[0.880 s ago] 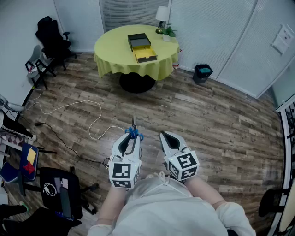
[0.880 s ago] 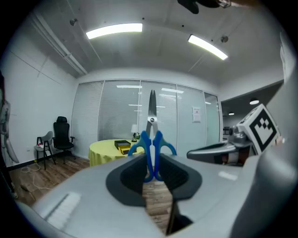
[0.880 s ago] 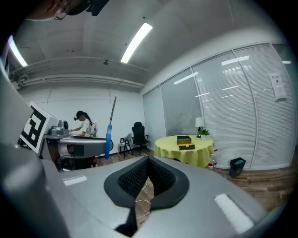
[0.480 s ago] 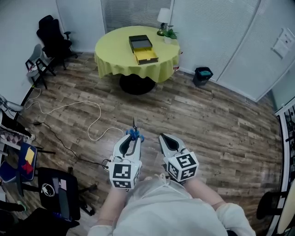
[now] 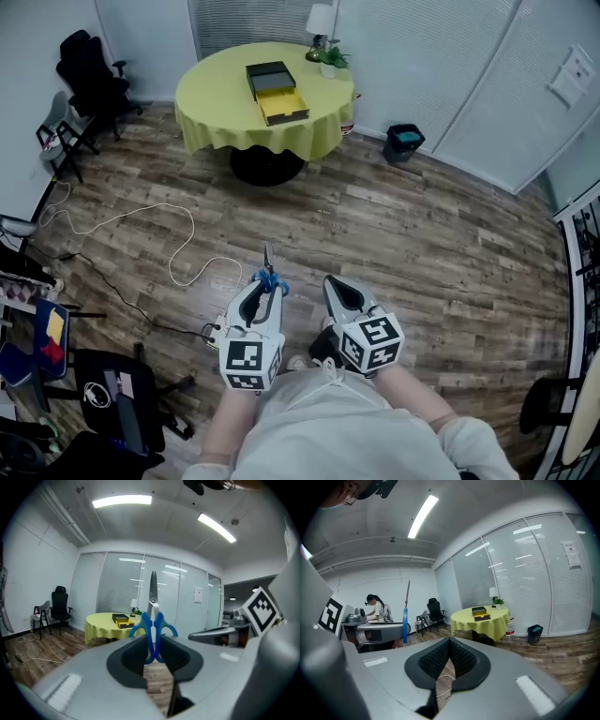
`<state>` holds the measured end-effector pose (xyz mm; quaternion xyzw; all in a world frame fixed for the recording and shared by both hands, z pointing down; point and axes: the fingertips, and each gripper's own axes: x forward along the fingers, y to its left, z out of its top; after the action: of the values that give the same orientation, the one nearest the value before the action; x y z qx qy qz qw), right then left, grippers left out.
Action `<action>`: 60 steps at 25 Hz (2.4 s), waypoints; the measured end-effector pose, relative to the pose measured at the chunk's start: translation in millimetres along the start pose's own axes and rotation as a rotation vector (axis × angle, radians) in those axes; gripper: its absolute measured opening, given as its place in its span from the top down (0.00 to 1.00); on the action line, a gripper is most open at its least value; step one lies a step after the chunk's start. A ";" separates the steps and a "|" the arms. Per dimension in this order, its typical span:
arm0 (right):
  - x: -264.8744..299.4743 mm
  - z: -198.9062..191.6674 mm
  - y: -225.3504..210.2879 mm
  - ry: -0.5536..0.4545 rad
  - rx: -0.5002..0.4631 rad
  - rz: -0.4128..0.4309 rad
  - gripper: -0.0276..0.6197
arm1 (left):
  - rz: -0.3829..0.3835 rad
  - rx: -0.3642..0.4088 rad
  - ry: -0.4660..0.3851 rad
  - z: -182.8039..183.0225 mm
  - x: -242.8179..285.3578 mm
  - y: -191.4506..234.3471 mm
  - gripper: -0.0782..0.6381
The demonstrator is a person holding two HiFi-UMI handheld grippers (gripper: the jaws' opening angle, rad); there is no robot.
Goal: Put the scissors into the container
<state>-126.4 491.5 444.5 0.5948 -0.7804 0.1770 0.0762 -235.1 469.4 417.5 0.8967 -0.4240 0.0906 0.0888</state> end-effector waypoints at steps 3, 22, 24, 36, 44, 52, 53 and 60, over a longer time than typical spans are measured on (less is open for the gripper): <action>12.6 1.2 -19.3 0.011 0.002 -0.007 0.96 | 0.004 0.001 0.012 -0.9 19.4 -0.1 0.78; 175.2 109.2 -203.4 0.043 -0.059 0.157 0.96 | 0.174 -0.024 0.026 65.5 253.1 21.8 0.78; 190.9 124.4 -228.3 0.035 -0.064 0.168 0.96 | 0.190 -0.022 0.021 75.8 281.3 21.4 0.78; 263.1 148.4 -335.5 0.081 -0.021 0.182 0.96 | 0.231 -0.042 0.060 85.3 400.9 25.9 0.78; 331.5 165.8 -365.7 0.102 -0.034 0.144 0.96 | 0.192 -0.056 0.064 92.5 471.3 69.2 0.78; 450.6 222.3 -383.4 0.103 -0.038 0.113 0.96 | 0.159 -0.073 0.058 128.0 557.9 158.5 0.78; 466.9 227.5 -382.4 0.105 -0.038 0.111 0.96 | 0.157 -0.073 0.059 132.1 566.7 173.5 0.78; 570.8 259.6 -375.7 0.116 -0.046 0.096 0.95 | 0.150 -0.072 0.055 159.7 627.7 272.8 0.78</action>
<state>96.1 -204.6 461.9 0.5436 -0.8061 0.1967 0.1263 -41.3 -206.0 434.8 0.8558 -0.4905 0.1061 0.1256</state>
